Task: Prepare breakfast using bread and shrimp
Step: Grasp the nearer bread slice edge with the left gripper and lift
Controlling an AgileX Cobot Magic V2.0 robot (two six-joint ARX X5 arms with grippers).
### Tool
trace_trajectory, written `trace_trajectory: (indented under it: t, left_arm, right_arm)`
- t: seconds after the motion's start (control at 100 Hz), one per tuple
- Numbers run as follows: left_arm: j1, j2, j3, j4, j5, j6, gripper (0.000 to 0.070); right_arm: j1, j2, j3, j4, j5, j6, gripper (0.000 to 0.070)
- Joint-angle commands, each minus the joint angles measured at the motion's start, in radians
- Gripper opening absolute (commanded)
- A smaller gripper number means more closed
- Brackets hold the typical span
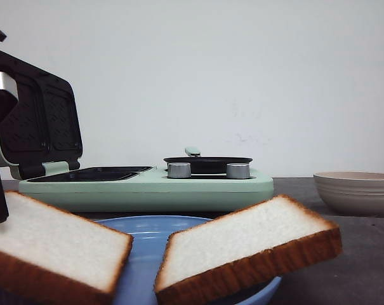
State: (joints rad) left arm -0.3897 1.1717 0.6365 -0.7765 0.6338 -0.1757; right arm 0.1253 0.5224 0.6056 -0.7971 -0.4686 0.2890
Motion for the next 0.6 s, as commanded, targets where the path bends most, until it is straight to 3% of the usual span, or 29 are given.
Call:
trace_trajectory:
  t: [0.0,0.06,0.59]
  left_arm:
    - [-0.011,0.015,0.005,0.014,0.001,-0.012,0.0104]
    - [-0.014,0.016,0.005,0.021,-0.004,-0.014,0.0000]
    - [-0.016,-0.033,0.006,0.025,-0.014,-0.022,0.0003]
  right_arm:
    - [0.002,0.005,0.015,0.008,-0.002,0.011,0.0377]
    - [0.002,0.005,0.015,0.008,-0.002,0.011,0.0377]
    - [0.002,0.005,0.015,0.008,-0.002,0.014,0.0377]
